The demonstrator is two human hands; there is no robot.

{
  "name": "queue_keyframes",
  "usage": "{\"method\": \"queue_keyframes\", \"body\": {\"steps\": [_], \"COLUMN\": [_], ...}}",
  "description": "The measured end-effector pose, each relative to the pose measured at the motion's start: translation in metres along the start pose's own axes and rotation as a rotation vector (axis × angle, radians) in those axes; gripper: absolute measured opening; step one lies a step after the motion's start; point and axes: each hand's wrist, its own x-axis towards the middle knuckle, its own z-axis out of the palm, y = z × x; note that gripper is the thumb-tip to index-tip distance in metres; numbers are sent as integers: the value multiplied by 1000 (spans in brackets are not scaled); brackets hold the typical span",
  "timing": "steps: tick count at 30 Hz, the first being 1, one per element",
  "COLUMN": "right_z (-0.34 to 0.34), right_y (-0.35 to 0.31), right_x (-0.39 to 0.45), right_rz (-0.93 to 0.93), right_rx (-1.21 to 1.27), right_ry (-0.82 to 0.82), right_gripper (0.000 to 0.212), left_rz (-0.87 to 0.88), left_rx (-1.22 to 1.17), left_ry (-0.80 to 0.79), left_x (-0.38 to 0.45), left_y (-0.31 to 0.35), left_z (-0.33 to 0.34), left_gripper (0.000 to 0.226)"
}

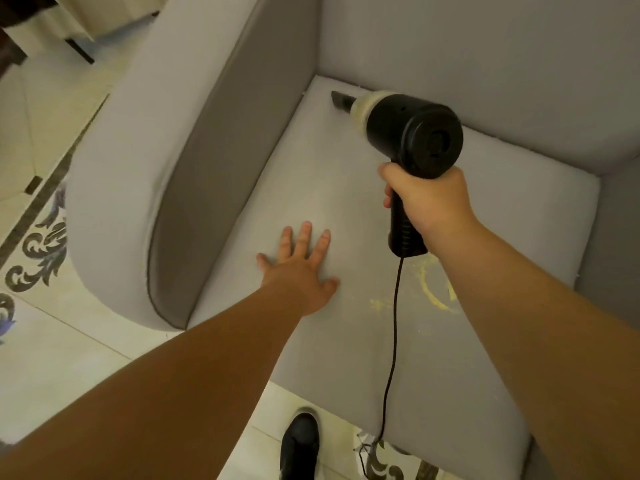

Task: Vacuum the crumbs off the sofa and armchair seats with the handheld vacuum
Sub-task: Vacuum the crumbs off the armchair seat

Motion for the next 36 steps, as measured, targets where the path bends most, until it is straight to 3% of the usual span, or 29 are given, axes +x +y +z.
{"method": "queue_keyframes", "body": {"steps": [13,17,24,27,30,36], "right_z": [-10,-37,-86,-93,-87,-47], "right_y": [29,38,58,59,50,53], "right_x": [-69,-80,-84,-76,-66,-86], "right_rz": [-2,44,114,144,128,56], "right_rx": [-192,-198,-29,37,52,-91], "right_ry": [-187,-71,304,346,301,12], "right_gripper": [6,7,13,10,9,7], "left_rz": [25,27,2,5,4,87], "left_rx": [-38,-30,10,12,-3,59], "left_ry": [23,25,49,40,45,76], "left_x": [-2,-4,-2,-2,-5,-24], "left_y": [-5,-6,-3,-1,1,-8], "left_z": [1,2,1,0,2,28], "left_gripper": [92,91,89,91,90,81]}}
